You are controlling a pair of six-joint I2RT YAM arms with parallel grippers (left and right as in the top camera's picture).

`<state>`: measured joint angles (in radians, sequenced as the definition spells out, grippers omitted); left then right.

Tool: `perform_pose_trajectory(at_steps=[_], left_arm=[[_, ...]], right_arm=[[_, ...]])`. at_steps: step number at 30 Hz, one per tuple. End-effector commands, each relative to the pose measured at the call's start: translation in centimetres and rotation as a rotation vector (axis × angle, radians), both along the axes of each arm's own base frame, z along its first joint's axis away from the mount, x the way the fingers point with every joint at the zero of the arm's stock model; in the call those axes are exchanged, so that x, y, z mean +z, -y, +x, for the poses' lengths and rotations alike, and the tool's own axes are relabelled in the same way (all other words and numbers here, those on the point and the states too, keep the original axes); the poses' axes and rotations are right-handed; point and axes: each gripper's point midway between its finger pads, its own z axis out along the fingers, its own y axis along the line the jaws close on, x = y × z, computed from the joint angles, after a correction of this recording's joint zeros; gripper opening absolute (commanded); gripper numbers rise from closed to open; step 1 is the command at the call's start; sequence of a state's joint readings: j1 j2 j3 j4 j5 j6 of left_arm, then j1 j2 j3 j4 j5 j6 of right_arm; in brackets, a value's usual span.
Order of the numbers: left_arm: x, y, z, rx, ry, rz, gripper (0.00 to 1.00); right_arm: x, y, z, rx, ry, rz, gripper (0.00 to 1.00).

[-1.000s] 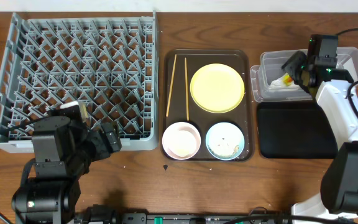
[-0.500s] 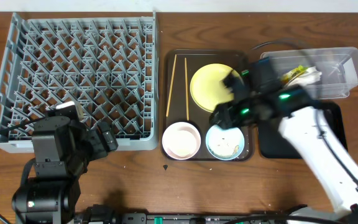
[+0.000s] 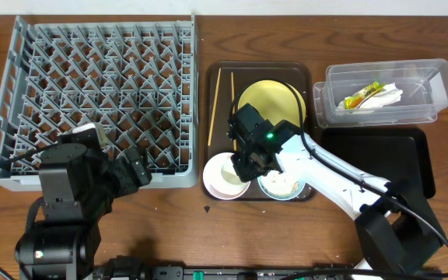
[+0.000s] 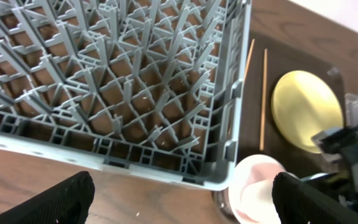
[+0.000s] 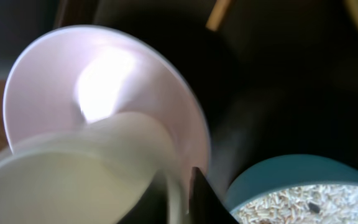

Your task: Sort waste into correct bins and load items into the dishwasher

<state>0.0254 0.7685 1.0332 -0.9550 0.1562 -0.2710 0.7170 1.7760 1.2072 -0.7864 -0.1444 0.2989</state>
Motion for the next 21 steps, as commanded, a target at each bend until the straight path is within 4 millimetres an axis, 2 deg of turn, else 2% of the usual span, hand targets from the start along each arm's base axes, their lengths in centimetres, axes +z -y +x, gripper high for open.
perform_pose_trajectory(at_steps=[1,3,4,8,11,13,14,18,21], left_arm=[[1.3,0.5,0.4,0.032,0.034,-0.078,0.92],[1.8,1.6,0.7,-0.016,0.052,-0.129,0.92],[2.4,3.0,0.9,-0.077,0.072,-0.182,0.92],[4.0,6.4,2.0,-0.212,0.099,-0.359,0.92],[5.3,9.8,2.2,-0.395,0.085,-0.525,0.92],[6.2,11.8,2.2,-0.526,0.066,-0.644,0.92],[6.2,12.2,2.2,-0.537,0.048,-0.678,0.92],[6.5,13.6,2.1,-0.588,-0.054,-0.846,0.92],[8.3,14.9,0.8,-0.739,-0.041,-0.917,0.92]], right_arm=[[2.4,0.5,1.2,-0.046,0.052,0.016,0.01],[4.4,1.0,1.8,-0.050,0.087,0.042,0.01],[6.9,1.8,2.6,-0.032,0.133,0.089,0.01],[13.1,3.8,4.2,-0.028,0.231,0.281,0.01],[18.4,4.0,4.8,0.037,0.284,0.563,0.01],[22.1,3.7,4.4,0.105,0.283,0.790,0.01],[23.6,3.6,3.9,0.146,0.269,0.885,0.01],[25.7,2.5,2.3,0.257,0.230,1.034,0.01],[26.9,0.5,0.9,0.372,0.246,1.085,0.01]])
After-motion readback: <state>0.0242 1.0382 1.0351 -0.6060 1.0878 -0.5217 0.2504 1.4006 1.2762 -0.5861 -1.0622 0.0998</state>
